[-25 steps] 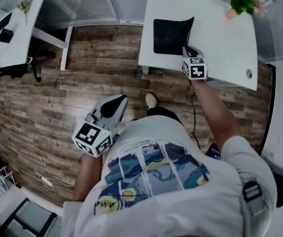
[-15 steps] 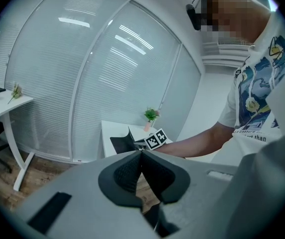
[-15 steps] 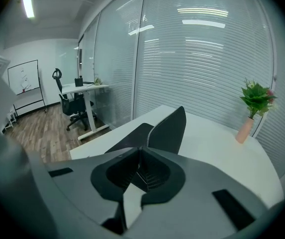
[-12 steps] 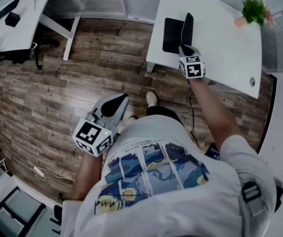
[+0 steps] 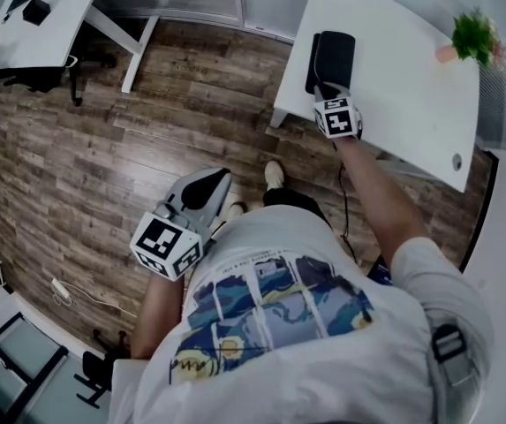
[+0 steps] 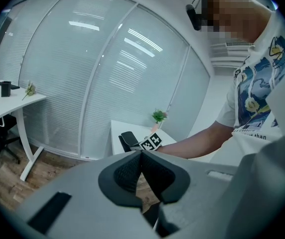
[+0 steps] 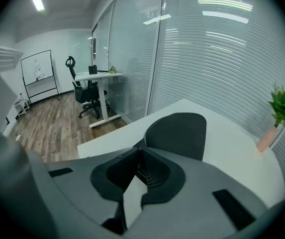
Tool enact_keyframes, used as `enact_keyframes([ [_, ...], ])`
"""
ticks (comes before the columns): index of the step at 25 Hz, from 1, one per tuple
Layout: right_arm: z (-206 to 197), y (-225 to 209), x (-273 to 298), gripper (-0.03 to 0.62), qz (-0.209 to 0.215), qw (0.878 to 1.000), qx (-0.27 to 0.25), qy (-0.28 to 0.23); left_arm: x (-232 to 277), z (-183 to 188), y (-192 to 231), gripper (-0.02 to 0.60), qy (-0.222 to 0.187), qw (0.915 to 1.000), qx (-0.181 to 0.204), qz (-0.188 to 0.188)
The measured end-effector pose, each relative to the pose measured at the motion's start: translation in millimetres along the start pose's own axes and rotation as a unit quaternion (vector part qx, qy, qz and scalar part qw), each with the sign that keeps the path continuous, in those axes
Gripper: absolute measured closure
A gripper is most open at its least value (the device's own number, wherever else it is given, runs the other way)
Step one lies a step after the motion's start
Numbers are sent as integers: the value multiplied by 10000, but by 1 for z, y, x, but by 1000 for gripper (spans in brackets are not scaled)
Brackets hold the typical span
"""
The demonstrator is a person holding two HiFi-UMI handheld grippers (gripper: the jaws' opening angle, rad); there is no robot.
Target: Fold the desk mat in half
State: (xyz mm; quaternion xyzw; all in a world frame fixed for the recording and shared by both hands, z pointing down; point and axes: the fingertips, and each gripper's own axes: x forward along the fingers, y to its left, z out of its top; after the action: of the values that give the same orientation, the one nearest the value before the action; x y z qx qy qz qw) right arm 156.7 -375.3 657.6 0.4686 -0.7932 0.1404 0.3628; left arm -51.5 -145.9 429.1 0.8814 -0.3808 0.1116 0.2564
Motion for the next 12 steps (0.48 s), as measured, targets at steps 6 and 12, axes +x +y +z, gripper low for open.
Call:
enact_keyframes([
  [6,-21,16,17,572,224,9991,-14,351,-4,-3,4,578,-12,9999,-51,136],
  [12,-19,21,20,571,281,9990,-87,344,-3,-4,5,578,-33,9997,-116,192],
])
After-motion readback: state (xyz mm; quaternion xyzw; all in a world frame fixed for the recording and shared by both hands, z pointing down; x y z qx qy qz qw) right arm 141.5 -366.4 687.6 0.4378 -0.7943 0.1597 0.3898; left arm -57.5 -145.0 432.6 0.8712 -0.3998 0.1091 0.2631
